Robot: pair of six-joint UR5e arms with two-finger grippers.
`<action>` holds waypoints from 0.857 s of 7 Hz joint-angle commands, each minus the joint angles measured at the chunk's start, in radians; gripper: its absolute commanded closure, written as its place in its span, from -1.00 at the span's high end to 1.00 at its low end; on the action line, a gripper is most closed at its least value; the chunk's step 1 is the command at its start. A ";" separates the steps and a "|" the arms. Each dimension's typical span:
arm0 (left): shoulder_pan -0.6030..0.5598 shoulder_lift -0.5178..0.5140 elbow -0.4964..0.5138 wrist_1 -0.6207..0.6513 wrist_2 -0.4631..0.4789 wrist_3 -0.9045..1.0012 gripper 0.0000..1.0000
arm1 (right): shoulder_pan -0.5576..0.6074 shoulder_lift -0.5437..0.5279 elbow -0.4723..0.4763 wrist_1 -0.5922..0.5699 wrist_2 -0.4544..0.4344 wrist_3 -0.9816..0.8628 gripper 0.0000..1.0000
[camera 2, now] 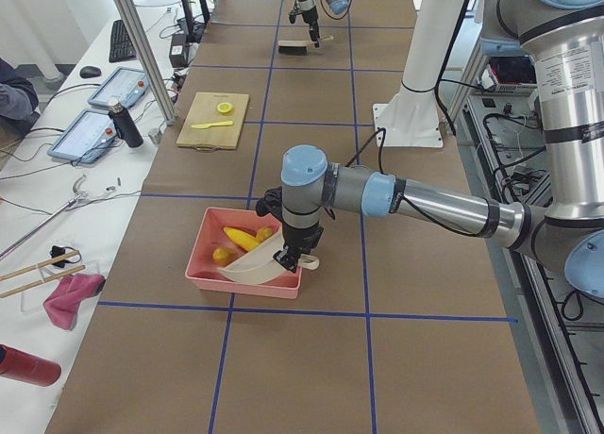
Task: Sweep and dump trash into bin
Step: 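Tilt the dustpan into the bin with the left gripper while the right lowers the brush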
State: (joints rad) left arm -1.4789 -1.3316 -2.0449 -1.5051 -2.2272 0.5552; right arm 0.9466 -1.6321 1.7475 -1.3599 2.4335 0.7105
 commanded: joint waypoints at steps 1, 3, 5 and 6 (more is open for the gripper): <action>-0.053 0.002 -0.044 -0.001 -0.063 0.046 -1.00 | 0.000 0.001 0.007 0.005 -0.008 -0.011 1.00; -0.075 0.000 -0.080 -0.007 -0.167 0.084 -1.00 | 0.058 0.026 0.042 0.010 -0.083 -0.013 1.00; 0.025 -0.067 -0.066 -0.087 -0.161 0.083 -1.00 | 0.224 0.080 0.073 -0.001 -0.117 -0.019 1.00; 0.133 -0.142 -0.051 -0.139 -0.151 0.071 -1.00 | 0.300 0.072 0.119 -0.002 -0.125 -0.019 1.00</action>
State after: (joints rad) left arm -1.4516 -1.4021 -2.1086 -1.5884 -2.3847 0.6352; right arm 1.1502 -1.5638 1.8258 -1.3596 2.3189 0.6935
